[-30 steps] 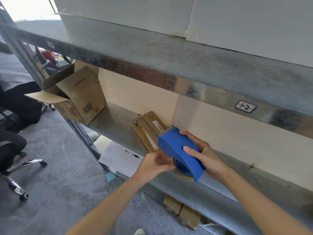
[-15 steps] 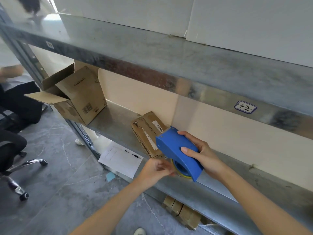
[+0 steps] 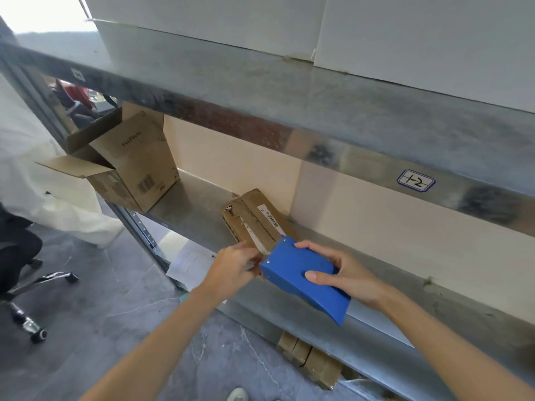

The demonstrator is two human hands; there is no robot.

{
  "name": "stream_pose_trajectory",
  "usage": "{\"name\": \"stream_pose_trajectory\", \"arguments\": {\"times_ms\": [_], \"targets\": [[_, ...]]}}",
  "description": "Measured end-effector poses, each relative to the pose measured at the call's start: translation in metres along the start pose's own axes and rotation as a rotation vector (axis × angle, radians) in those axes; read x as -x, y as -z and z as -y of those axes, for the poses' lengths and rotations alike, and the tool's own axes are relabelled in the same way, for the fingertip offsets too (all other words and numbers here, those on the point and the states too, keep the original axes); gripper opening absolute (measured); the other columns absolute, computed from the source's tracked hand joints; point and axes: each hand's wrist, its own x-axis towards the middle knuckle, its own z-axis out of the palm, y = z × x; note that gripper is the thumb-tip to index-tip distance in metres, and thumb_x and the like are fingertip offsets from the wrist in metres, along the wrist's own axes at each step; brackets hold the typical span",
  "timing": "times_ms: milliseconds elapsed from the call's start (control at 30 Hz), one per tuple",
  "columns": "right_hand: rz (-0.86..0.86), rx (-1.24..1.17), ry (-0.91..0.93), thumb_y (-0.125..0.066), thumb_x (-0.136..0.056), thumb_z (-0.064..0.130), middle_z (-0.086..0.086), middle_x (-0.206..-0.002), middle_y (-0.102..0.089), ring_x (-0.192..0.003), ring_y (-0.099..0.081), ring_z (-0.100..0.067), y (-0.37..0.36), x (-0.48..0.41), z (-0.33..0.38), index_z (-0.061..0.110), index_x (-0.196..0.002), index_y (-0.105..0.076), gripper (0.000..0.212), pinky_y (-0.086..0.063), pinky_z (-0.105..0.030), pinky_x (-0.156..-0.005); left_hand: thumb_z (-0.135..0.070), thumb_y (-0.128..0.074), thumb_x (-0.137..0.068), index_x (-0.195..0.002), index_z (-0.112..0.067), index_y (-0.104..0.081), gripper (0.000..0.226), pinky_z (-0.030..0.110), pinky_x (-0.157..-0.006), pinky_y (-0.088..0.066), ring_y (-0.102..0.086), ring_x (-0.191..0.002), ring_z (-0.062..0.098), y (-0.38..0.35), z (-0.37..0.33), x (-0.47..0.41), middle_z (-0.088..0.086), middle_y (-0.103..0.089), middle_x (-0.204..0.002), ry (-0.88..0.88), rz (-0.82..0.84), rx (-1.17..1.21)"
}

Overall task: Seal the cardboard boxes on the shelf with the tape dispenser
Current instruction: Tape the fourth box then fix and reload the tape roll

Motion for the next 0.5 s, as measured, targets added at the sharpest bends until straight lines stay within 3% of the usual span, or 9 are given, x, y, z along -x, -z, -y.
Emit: {"name": "stream_pose_trajectory", "arguments": {"times_ms": [67, 167, 267, 400, 500], "targets": [[0.016, 0.029, 0.003, -0.077, -0.071, 0.053, 0.012, -0.125, -0.064, -0.102, -0.068, -0.020, 0.002, -0.001, 0.004, 0.051, -0.129, -0.057, 0.061, -0.056, -0.035, -0.089, -0.001, -0.086, -0.065, -0.072, -0.015, -0.065, 0.026, 0.030, -0.060, -0.054, -0.065, -0.069, 0.017, 0.005, -0.003, -0.005, -0.008, -0.065, -0.072, -0.087, -0.019, -0.059], [0.035, 0.112, 0.026, -0.076, -0.078, 0.046, 0.014, -0.125, -0.063, -0.104, -0.067, -0.016, 0.008, -0.002, 0.012, 0.052, -0.127, -0.058, 0.053, -0.056, -0.032, -0.089, -0.004, -0.086, -0.067, -0.077, -0.014, -0.067, 0.024, 0.032, -0.060, -0.056, -0.069, -0.068, 0.018, 0.003, 0.002, -0.007, -0.003, -0.070, -0.074, -0.159, -0.024, -0.139], [0.036, 0.150, 0.042, -0.075, -0.082, 0.038, 0.016, -0.126, -0.063, -0.107, -0.067, -0.014, 0.012, -0.003, 0.014, 0.049, -0.127, -0.059, 0.049, -0.055, -0.033, -0.092, -0.007, -0.080, -0.072, -0.093, -0.018, -0.067, 0.026, 0.031, -0.056, -0.057, -0.069, -0.067, 0.019, -0.002, 0.006, -0.004, -0.003, -0.072, -0.081, -0.090, -0.021, -0.063], [0.039, 0.167, 0.044, -0.077, -0.083, 0.034, 0.017, -0.128, -0.062, -0.109, -0.066, -0.012, 0.012, -0.002, 0.013, 0.047, -0.127, -0.060, 0.049, -0.055, -0.033, -0.093, -0.010, -0.068, -0.066, -0.098, -0.030, -0.053, 0.040, 0.017, -0.054, -0.045, -0.061, -0.051, 0.014, -0.003, -0.009, -0.004, -0.007, -0.069, -0.066, -0.042, -0.061, -0.024], [0.036, 0.166, 0.038, -0.077, -0.082, 0.031, 0.019, -0.125, -0.063, -0.108, -0.066, -0.012, 0.012, -0.001, 0.012, 0.046, -0.125, -0.061, 0.048, -0.055, -0.031, -0.091, -0.009, -0.064, -0.066, -0.101, -0.030, -0.061, 0.041, 0.014, -0.058, -0.050, -0.058, -0.055, -0.002, -0.003, -0.010, -0.002, -0.007, -0.070, -0.066, 0.015, -0.040, 0.120]]}}
